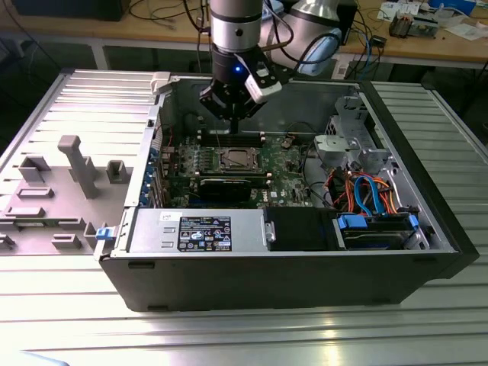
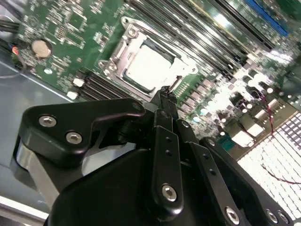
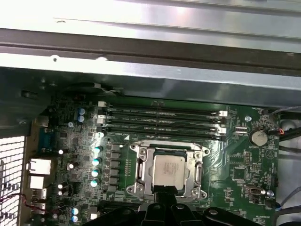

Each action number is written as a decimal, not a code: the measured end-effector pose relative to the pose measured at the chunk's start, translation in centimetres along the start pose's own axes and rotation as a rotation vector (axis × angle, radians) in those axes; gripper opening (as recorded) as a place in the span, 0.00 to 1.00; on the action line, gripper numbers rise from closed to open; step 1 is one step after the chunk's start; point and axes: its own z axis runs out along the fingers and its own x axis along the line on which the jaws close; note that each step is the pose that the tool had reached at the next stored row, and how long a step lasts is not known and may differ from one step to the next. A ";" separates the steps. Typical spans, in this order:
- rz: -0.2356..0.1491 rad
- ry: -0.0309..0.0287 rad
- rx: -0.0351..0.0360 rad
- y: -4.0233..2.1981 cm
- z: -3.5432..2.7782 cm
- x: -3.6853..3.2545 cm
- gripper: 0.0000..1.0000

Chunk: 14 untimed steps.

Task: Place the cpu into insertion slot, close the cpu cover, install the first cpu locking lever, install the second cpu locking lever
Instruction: 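Install the first cpu locking lever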

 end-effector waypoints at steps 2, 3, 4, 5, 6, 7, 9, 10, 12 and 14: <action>0.001 0.0000 -0.0002 0.07 -0.02 0.88 0.11; 0.001 -0.0001 -0.0002 0.09 -0.02 1.08 0.11; 0.002 0.0000 -0.0001 0.10 -0.02 1.26 0.11; 0.002 -0.0001 -0.0003 0.13 -0.03 1.62 0.11; 0.002 -0.0001 -0.0002 0.15 -0.03 1.87 0.11; 0.002 -0.0001 -0.0002 0.17 -0.03 2.17 0.11; 0.002 -0.0003 -0.0002 0.21 -0.04 2.58 0.11; 0.002 -0.0003 -0.0002 0.22 -0.04 2.70 0.11; 0.002 -0.0003 -0.0002 0.22 -0.04 2.74 0.11; 0.002 -0.0002 -0.0002 0.22 -0.04 2.75 0.11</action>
